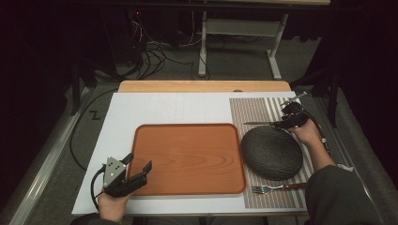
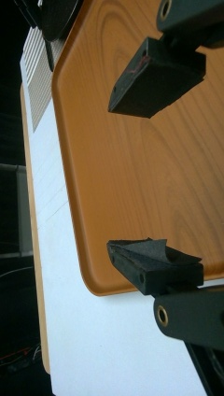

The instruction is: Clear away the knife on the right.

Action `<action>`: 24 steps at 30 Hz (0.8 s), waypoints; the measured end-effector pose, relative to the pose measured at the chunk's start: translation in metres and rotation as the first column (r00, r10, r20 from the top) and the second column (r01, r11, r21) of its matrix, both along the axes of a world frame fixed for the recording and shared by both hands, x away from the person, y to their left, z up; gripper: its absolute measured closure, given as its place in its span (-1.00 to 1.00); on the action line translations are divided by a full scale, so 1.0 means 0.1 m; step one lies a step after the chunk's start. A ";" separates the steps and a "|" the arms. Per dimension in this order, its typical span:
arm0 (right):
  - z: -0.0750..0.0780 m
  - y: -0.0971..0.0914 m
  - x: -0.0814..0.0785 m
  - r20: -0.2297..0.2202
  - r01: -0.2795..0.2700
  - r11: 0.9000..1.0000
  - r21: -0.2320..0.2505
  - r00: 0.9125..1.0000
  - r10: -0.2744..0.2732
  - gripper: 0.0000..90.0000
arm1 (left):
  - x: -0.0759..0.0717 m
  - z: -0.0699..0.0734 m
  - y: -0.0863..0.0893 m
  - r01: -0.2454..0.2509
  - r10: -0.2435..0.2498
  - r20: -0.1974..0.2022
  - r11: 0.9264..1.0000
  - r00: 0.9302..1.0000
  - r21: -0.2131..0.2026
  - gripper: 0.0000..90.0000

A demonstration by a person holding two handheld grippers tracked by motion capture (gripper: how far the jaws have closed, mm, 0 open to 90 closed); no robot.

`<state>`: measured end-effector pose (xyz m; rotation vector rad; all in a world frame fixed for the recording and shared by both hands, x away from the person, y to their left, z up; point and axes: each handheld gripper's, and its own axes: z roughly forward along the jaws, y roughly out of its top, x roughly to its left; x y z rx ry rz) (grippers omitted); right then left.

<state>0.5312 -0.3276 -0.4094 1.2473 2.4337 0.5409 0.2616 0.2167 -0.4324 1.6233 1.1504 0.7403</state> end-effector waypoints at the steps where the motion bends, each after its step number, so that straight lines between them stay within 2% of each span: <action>1: 0.00 0.00 0.00 0.000 0.000 1.000 -0.006 1.000 0.000 0.18 | 0.00 0.00 0.00 0.000 0.000 0.001 1.000 1.000 0.000 -0.37; 4: 0.00 0.02 -0.01 0.002 0.000 1.000 -0.017 1.000 0.000 0.19 | -0.01 0.00 0.00 0.000 0.000 0.003 1.000 1.000 -0.001 -0.37; 7: -0.02 0.05 -0.01 0.026 -0.042 0.997 -0.071 0.999 0.044 0.15 | 0.00 0.00 0.00 -0.005 0.005 -0.001 1.000 1.000 0.003 -0.37; 8: -0.03 0.06 -0.02 0.029 -0.043 0.997 -0.071 0.999 0.045 0.16 | 0.01 0.00 0.00 -0.003 0.003 -0.003 1.000 1.000 0.000 -0.37; 12: -0.04 0.02 0.01 0.008 -0.037 0.999 -0.027 0.999 0.037 0.15 | 0.01 0.00 0.00 -0.006 0.006 -0.002 1.000 1.000 0.001 -0.37; 17: -0.05 -0.03 0.03 -0.041 0.006 1.000 0.025 0.999 -0.005 0.25 | 0.00 0.00 0.00 -0.006 0.006 -0.001 1.000 1.000 -0.002 -0.37; 24: -0.05 -0.01 0.02 -0.069 0.023 0.999 0.043 0.997 -0.020 0.48 | 0.00 0.00 0.00 -0.007 0.007 -0.002 1.000 1.000 -0.001 -0.37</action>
